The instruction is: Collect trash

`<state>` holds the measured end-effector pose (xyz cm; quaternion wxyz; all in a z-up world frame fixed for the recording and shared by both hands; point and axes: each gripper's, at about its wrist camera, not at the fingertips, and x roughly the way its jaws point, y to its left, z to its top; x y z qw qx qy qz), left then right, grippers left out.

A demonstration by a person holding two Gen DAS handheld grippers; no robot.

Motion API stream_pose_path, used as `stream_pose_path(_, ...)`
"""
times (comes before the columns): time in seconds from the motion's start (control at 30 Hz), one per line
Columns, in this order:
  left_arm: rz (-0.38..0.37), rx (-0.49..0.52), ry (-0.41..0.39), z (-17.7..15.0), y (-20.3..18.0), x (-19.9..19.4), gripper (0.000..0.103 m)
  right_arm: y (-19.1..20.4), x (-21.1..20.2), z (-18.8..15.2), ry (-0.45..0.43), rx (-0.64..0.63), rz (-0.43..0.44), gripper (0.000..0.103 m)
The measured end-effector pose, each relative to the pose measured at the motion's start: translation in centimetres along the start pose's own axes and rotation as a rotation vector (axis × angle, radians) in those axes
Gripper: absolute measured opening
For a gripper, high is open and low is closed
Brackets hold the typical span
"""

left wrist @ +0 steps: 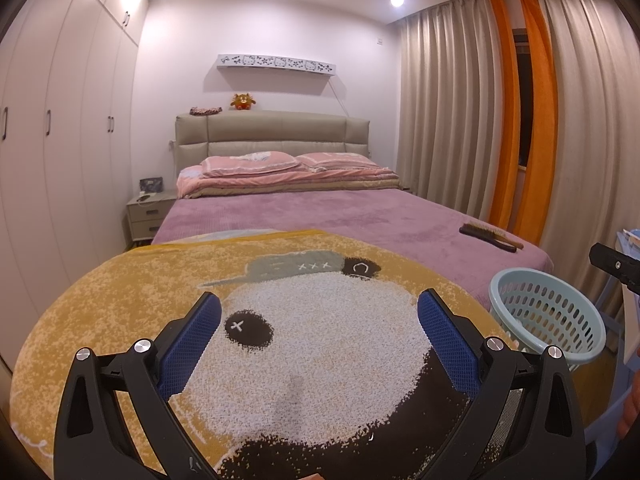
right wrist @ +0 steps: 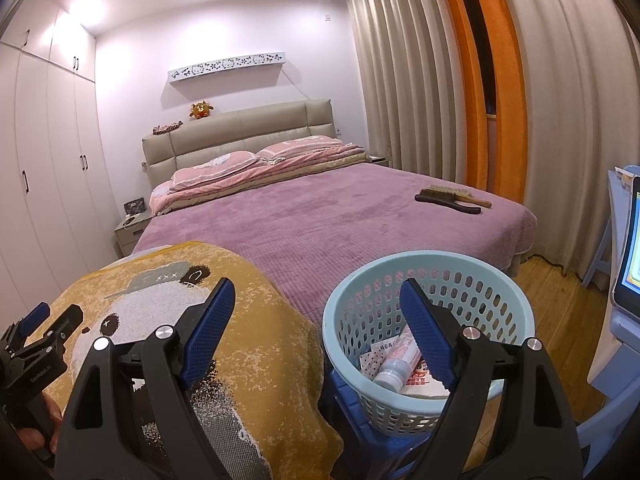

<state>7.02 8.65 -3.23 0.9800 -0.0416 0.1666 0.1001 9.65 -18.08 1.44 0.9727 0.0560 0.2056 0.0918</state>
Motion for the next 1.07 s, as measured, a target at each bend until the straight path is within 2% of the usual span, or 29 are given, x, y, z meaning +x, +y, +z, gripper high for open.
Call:
stream_pose_path(0.4, 0.044, -0.001, -0.015, -0.2, 0.2, -0.1, 0.096, 0.0, 0.3, 0.1, 0.011, 0.005, 0.003, 0.08)
stream_pose_path(0.57, 0.079, 0.008, -0.026, -0.1, 0.1, -0.2, 0.096, 0.0, 0.3, 0.0, 0.014, 0.002, 0.006, 0.08)
stream_pose_path(0.7, 0.136, 0.009, -0.047, -0.1, 0.2, -0.4, 0.096, 0.1, 0.3, 0.0, 0.008, -0.004, -0.004, 0.08)
stream_pose_path(1.07, 0.101, -0.038, -0.01, 0.1, 1.1, 0.0, 0.096, 0.0, 0.3, 0.1, 0.011, 0.001, -0.006, 0.08)
